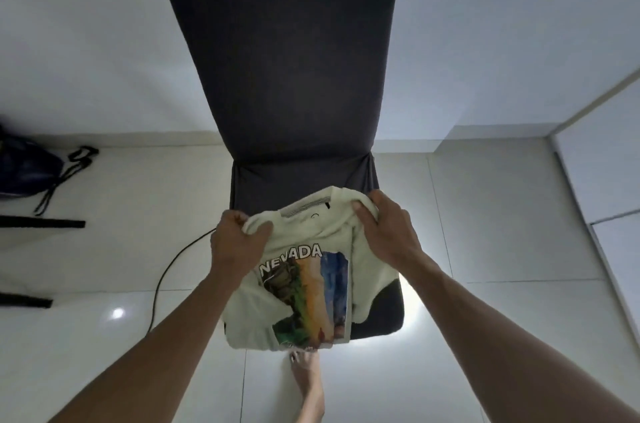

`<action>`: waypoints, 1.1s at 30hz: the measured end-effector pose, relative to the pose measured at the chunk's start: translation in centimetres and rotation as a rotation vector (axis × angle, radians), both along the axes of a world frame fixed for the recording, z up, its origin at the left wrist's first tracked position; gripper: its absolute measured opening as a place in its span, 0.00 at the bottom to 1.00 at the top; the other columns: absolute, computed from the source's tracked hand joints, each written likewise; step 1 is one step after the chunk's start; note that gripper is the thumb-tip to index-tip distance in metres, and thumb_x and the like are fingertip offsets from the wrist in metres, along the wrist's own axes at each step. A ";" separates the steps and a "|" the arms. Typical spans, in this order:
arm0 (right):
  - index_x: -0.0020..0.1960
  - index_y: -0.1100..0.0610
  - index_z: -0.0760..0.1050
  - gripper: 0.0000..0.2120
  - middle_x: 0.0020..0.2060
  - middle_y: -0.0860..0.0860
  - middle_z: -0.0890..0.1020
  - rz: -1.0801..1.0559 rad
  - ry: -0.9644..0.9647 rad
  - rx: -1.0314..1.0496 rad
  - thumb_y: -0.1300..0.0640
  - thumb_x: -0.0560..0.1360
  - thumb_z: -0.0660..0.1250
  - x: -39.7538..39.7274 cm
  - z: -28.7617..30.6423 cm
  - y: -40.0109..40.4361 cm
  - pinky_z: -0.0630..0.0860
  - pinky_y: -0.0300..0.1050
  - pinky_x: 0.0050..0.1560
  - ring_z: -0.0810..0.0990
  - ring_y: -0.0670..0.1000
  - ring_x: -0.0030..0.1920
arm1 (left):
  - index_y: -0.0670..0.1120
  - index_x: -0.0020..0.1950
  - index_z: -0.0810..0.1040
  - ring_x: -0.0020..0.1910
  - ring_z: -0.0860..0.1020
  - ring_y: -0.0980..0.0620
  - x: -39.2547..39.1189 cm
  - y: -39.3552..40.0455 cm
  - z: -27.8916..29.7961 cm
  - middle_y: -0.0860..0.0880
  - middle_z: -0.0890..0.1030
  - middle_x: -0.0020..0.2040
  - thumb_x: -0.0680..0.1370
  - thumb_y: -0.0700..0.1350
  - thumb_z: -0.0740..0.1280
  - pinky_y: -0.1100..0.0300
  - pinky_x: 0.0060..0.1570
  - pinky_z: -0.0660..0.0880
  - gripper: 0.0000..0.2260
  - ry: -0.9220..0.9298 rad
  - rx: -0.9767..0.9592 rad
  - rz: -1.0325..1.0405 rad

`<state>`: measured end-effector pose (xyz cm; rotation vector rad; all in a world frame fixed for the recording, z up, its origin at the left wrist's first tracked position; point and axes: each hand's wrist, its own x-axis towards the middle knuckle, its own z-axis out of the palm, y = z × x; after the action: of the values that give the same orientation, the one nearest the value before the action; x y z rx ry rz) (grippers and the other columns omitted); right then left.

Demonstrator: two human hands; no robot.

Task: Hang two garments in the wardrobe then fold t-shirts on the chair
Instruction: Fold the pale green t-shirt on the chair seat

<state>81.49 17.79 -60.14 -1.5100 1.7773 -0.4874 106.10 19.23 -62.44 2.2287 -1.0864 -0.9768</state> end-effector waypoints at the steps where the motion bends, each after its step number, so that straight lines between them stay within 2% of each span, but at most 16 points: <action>1: 0.50 0.51 0.70 0.11 0.38 0.41 0.75 0.000 -0.004 -0.010 0.44 0.82 0.61 -0.3 1.8 1.1 0.65 0.37 0.34 0.73 0.41 0.39 | 0.44 0.52 0.76 0.43 0.79 0.46 0.3 1.2 1.5 0.48 0.80 0.43 0.72 0.49 0.76 0.54 0.43 0.76 0.14 -0.032 -0.006 -0.065; 3: 0.50 0.53 0.71 0.14 0.39 0.43 0.76 0.012 -0.016 -0.043 0.42 0.81 0.62 -1.1 6.4 4.1 0.66 0.38 0.36 0.73 0.44 0.40 | 0.43 0.48 0.80 0.43 0.80 0.43 0.5 4.4 5.7 0.46 0.81 0.42 0.72 0.48 0.76 0.54 0.44 0.74 0.11 -0.120 -0.041 -0.157; 6: 0.51 0.57 0.75 0.18 0.44 0.49 0.80 0.019 -0.083 -0.062 0.41 0.80 0.63 -1.9 12.7 8.4 0.71 0.42 0.41 0.77 0.51 0.44 | 0.41 0.42 0.80 0.43 0.80 0.40 0.1 8.7 11.4 0.44 0.81 0.39 0.74 0.48 0.74 0.55 0.41 0.71 0.10 -0.210 -0.103 -0.145; 9: 0.54 0.58 0.78 0.17 0.48 0.52 0.82 0.041 -0.245 -0.091 0.43 0.80 0.65 -2.3 19.6 12.7 0.76 0.48 0.48 0.80 0.52 0.48 | 0.41 0.44 0.76 0.44 0.79 0.42 -1.2 13.0 18.0 0.45 0.80 0.42 0.73 0.51 0.74 0.54 0.42 0.70 0.14 -0.268 -0.159 -0.058; 12: 0.52 0.56 0.79 0.13 0.46 0.54 0.82 0.085 -0.383 -0.150 0.47 0.81 0.64 -1.7 26.3 16.6 0.76 0.46 0.45 0.80 0.52 0.45 | 0.44 0.48 0.73 0.46 0.76 0.46 -3.2 17.3 25.1 0.48 0.76 0.45 0.72 0.60 0.73 0.51 0.47 0.76 0.21 -0.380 -0.177 -0.013; 13: 0.51 0.55 0.80 0.12 0.44 0.53 0.82 0.096 -0.394 -0.165 0.48 0.82 0.64 -1.3 28.2 17.5 0.76 0.45 0.45 0.79 0.51 0.44 | 0.43 0.44 0.74 0.44 0.77 0.46 -3.9 18.4 27.3 0.48 0.77 0.42 0.72 0.62 0.71 0.51 0.45 0.77 0.22 -0.349 -0.171 -0.045; 15: 0.50 0.55 0.80 0.12 0.41 0.51 0.81 0.137 -0.409 -0.184 0.49 0.83 0.62 -0.2 31.7 19.2 0.75 0.43 0.43 0.79 0.49 0.42 | 0.43 0.36 0.77 0.38 0.78 0.45 -5.7 20.5 32.1 0.47 0.79 0.34 0.75 0.67 0.65 0.53 0.42 0.77 0.27 0.018 -0.118 -0.096; 17: 0.51 0.54 0.81 0.13 0.41 0.48 0.82 0.199 -0.421 -0.203 0.49 0.84 0.60 1.2 34.7 21.1 0.75 0.41 0.44 0.80 0.47 0.43 | 0.43 0.41 0.82 0.39 0.80 0.45 -7.4 22.5 36.5 0.44 0.81 0.36 0.76 0.72 0.57 0.51 0.43 0.80 0.33 0.509 0.008 -0.115; 19: 0.54 0.54 0.82 0.13 0.44 0.48 0.84 0.266 -0.453 -0.196 0.50 0.84 0.60 2.4 37.3 23.1 0.78 0.41 0.49 0.83 0.46 0.46 | 0.42 0.45 0.84 0.40 0.83 0.46 -8.3 23.7 39.8 0.43 0.84 0.40 0.77 0.71 0.56 0.50 0.42 0.82 0.34 0.723 -0.001 -0.125; 21: 0.55 0.54 0.81 0.12 0.45 0.48 0.85 0.337 -0.513 -0.174 0.53 0.84 0.59 3.3 39.3 25.1 0.81 0.42 0.49 0.84 0.47 0.46 | 0.42 0.45 0.83 0.38 0.82 0.47 -8.8 24.2 42.2 0.42 0.83 0.41 0.79 0.59 0.63 0.53 0.38 0.82 0.21 0.750 -0.072 -0.090; 23: 0.58 0.54 0.78 0.10 0.47 0.50 0.84 0.370 -0.518 -0.192 0.55 0.84 0.60 3.8 40.6 26.9 0.82 0.44 0.50 0.84 0.47 0.46 | 0.40 0.42 0.79 0.34 0.79 0.47 -8.6 24.6 44.4 0.41 0.80 0.38 0.75 0.40 0.64 0.55 0.34 0.79 0.06 0.713 -0.124 -0.029; 25: 0.60 0.53 0.76 0.08 0.47 0.49 0.82 0.403 -0.550 -0.203 0.56 0.83 0.61 3.9 41.4 28.2 0.80 0.42 0.47 0.81 0.46 0.43 | 0.36 0.44 0.80 0.38 0.80 0.43 -7.8 24.4 46.0 0.38 0.80 0.41 0.72 0.30 0.61 0.50 0.43 0.80 0.08 0.655 -0.155 0.012; 27: 0.60 0.52 0.73 0.08 0.42 0.51 0.80 0.430 -0.633 -0.143 0.59 0.82 0.62 3.6 42.7 29.2 0.76 0.43 0.37 0.77 0.47 0.36 | 0.33 0.51 0.80 0.43 0.80 0.41 -7.1 24.4 47.8 0.36 0.81 0.46 0.77 0.31 0.60 0.45 0.51 0.80 0.09 0.611 -0.174 -0.010; 29: 0.60 0.52 0.70 0.10 0.40 0.55 0.80 0.439 -0.686 -0.073 0.63 0.81 0.62 2.9 44.3 29.7 0.74 0.44 0.28 0.78 0.52 0.33 | 0.33 0.53 0.80 0.42 0.80 0.41 -6.9 24.8 49.6 0.36 0.81 0.47 0.81 0.36 0.61 0.47 0.47 0.80 0.09 0.571 -0.218 -0.051; 31: 0.59 0.55 0.68 0.12 0.41 0.56 0.83 0.364 -0.718 -0.141 0.66 0.78 0.62 2.6 45.8 29.6 0.73 0.45 0.27 0.81 0.56 0.33 | 0.36 0.51 0.81 0.42 0.81 0.42 -6.4 25.3 51.7 0.37 0.82 0.47 0.82 0.39 0.62 0.48 0.46 0.81 0.09 0.512 -0.283 -0.109; 33: 0.59 0.52 0.69 0.17 0.48 0.54 0.81 0.243 -0.570 -0.339 0.65 0.74 0.67 1.9 46.1 28.2 0.78 0.51 0.34 0.82 0.53 0.40 | 0.37 0.50 0.82 0.46 0.83 0.41 -6.0 25.6 53.4 0.37 0.84 0.48 0.83 0.41 0.62 0.46 0.53 0.81 0.11 0.480 -0.353 -0.243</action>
<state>83.37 46.00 -14.01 -1.5796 1.0930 -1.0152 100.10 44.85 -9.01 1.5030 -1.2024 -1.2284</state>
